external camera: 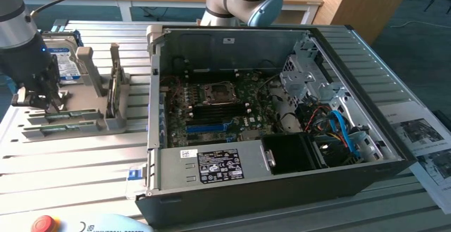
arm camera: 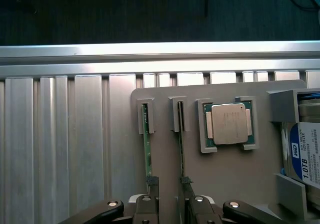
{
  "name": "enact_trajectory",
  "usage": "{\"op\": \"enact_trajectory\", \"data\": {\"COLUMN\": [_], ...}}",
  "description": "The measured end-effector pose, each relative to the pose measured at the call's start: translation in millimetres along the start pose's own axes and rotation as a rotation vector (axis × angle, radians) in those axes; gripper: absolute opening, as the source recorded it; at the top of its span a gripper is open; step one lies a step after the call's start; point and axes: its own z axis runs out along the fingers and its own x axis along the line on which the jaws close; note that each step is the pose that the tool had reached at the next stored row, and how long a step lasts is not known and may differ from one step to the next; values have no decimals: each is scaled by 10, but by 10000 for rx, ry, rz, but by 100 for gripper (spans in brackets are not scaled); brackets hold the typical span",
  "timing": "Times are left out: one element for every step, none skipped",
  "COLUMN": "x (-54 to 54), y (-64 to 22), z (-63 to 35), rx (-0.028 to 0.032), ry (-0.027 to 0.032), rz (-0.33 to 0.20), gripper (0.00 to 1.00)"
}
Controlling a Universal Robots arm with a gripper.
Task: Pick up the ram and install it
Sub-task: 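Pick up the ram and move it above insertion slot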
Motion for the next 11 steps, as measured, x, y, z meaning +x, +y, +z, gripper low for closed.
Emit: {"op": "enact_trajectory", "data": {"x": [0,0,0,0,0,0,1,1,0,0,0], "y": [0,0,0,-1,-1,-1,-1,-1,-1,0,0], "z": [1,1,1,2,3,3,3,3,3,3,5], "rx": [1,-1,-2,-3,-4,-7,-8,-8,-9,-9,-7], "ry": [-1,1,4,6,8,11,13,14,14,14,13], "rz": [-5,-36,-91,-145,-200,-257,-306,-321,-321,-321,-321], "gripper": [30,30,30,30,30,30,30,30,30,30,30]}}
